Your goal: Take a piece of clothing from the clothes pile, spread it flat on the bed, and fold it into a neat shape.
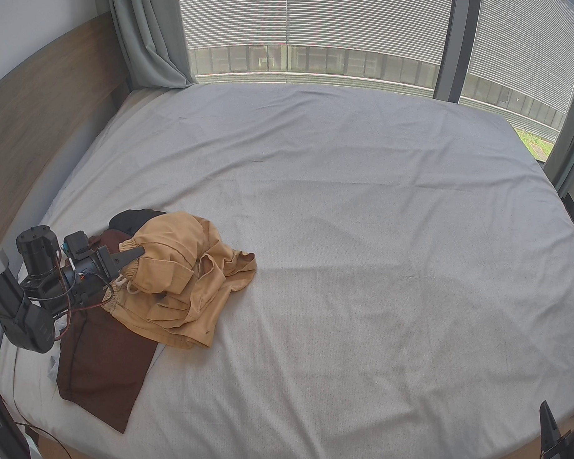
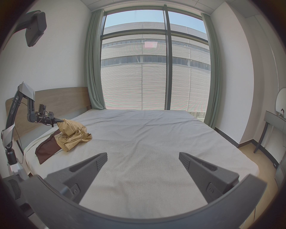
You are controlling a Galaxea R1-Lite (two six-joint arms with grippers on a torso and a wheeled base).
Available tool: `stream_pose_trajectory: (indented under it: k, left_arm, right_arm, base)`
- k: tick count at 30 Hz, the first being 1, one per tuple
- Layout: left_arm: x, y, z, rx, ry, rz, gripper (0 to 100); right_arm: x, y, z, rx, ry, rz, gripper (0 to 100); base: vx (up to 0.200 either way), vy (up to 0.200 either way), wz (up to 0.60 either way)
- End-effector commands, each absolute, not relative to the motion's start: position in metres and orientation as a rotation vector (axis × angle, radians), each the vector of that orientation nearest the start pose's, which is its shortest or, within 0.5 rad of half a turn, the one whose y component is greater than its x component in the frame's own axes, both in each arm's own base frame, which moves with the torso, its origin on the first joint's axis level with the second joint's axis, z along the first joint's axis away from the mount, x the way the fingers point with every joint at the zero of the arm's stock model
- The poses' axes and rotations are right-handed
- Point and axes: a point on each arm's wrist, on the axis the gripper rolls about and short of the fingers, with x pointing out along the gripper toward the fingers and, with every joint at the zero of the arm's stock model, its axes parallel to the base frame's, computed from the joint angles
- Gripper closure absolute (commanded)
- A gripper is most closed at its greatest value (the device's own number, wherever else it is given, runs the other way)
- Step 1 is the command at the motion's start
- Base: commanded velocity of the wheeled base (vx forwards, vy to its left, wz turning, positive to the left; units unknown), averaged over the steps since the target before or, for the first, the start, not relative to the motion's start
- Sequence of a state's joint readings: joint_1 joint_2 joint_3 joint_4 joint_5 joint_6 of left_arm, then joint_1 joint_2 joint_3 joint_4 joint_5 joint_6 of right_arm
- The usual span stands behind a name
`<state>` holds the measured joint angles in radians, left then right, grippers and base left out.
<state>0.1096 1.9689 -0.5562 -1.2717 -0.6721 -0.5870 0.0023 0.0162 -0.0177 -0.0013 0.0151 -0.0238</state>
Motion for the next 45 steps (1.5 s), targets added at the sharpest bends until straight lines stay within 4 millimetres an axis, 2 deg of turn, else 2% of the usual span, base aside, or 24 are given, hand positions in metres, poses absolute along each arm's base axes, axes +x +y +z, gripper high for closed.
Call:
stream_pose_trajectory:
  k: [1, 13, 22, 34, 45]
  left_arm:
    - [0.297, 0.017, 0.117, -0.623, 0.27, -0.528, 100]
    - [0.276, 0.014, 0.132, -0.597, 0.221, -0.566, 100]
    - [0.269, 0.012, 0.133, -0.581, 0.182, -0.581, 100]
    - [0.252, 0.0, 0.13, -0.581, 0.187, -0.615, 100]
    - [0.237, -0.006, 0.14, -0.583, 0.161, -0.607, 100]
  right_arm:
    - [-0.023, 0.0, 0.076, -0.025, 0.001, 0.017, 0]
    - [-0.023, 0.0, 0.076, -0.025, 0.003, 0.017, 0]
    - [-0.023, 0.0, 0.076, -0.025, 0.003, 0.017, 0]
    - [-0.023, 0.0, 0.076, -0.025, 0.003, 0.015, 0]
    - [-0.023, 0.0, 0.076, -0.025, 0.003, 0.015, 0]
  base:
    - [0.0, 0.0, 0.0]
    - [0.0, 0.0, 0.0]
    - [0.0, 0.0, 0.0]
    - [0.0, 0.0, 0.0]
    - [0.0, 0.0, 0.0]
